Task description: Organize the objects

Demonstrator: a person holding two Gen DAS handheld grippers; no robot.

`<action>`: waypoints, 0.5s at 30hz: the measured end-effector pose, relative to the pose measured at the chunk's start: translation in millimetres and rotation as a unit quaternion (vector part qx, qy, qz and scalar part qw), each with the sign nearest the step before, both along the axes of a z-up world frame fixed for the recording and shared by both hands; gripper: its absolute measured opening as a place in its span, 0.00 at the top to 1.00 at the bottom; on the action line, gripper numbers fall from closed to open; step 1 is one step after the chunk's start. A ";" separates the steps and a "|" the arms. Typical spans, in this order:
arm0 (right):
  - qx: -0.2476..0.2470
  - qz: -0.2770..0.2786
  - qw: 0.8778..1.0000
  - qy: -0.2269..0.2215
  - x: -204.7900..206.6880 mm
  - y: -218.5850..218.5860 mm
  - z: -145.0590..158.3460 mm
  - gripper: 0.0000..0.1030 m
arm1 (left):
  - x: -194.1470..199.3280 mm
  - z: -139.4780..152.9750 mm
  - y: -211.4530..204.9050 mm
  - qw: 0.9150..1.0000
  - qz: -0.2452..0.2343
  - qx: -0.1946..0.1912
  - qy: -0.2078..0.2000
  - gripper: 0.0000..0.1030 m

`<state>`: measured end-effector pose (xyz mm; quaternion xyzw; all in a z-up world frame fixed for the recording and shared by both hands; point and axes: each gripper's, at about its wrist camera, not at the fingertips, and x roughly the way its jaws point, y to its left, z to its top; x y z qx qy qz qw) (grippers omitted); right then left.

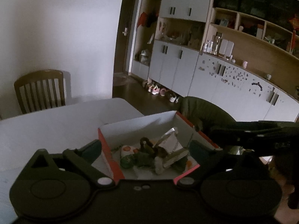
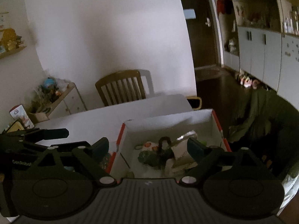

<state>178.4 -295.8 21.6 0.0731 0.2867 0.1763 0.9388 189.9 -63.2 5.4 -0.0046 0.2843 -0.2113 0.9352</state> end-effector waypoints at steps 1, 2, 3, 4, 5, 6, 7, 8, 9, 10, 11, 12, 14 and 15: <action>-0.001 0.002 1.000 -0.004 -3.0 1.6 0.8 0.09 | -1.8 0.8 1.4 1.000 -0.001 0.001 -0.003 0.02; -0.001 0.003 1.000 -0.009 -6.3 3.7 2.2 0.09 | -3.2 1.7 3.0 1.000 -0.002 0.000 -0.005 0.01; -0.001 0.003 1.000 -0.012 -9.1 5.1 2.9 0.09 | -4.8 2.3 4.9 1.000 -0.001 -0.003 -0.006 0.01; 0.000 0.003 1.000 -0.014 -12.2 6.6 3.8 0.08 | -6.4 2.7 6.7 1.000 -0.002 -0.006 -0.006 0.01; 0.002 0.001 1.000 -0.016 -15.2 8.0 4.2 0.08 | -7.9 3.3 8.7 1.000 -0.003 -0.011 -0.005 0.00; 0.002 -0.004 1.000 -0.019 -18.5 9.0 4.6 0.07 | -9.2 3.7 10.6 1.000 -0.001 -0.013 -0.006 0.00; 0.003 -0.007 1.000 -0.022 -21.4 9.5 4.8 0.06 | -10.9 4.2 11.9 1.000 0.000 -0.014 -0.008 0.00; 0.003 -0.009 1.000 -0.024 -23.6 10.1 5.1 0.06 | -12.8 4.6 13.0 1.000 0.000 -0.014 -0.010 0.00; 0.002 -0.010 1.000 -0.026 -26.2 11.2 5.3 0.06 | -14.8 5.3 15.0 1.000 0.000 -0.016 -0.012 0.00; 0.000 -0.012 1.000 -0.027 -29.0 12.6 5.7 0.05 | -16.4 5.6 16.4 1.000 0.000 -0.017 -0.015 0.00; -0.004 -0.013 0.999 -0.029 -31.9 14.8 5.9 0.05 | -17.8 6.0 18.1 1.000 -0.002 -0.019 -0.017 0.00; -0.009 -0.014 0.999 -0.032 -34.6 17.3 5.8 0.05 | -19.5 6.2 19.3 1.000 -0.004 -0.020 -0.018 0.00; -0.015 -0.017 0.999 -0.036 -40.6 20.8 5.1 0.04 | -22.7 6.0 20.1 1.000 -0.004 -0.016 -0.020 0.00; -0.015 -0.018 0.999 -0.036 -43.1 21.9 4.5 0.04 | -23.8 5.5 20.8 1.000 -0.005 -0.015 -0.019 0.00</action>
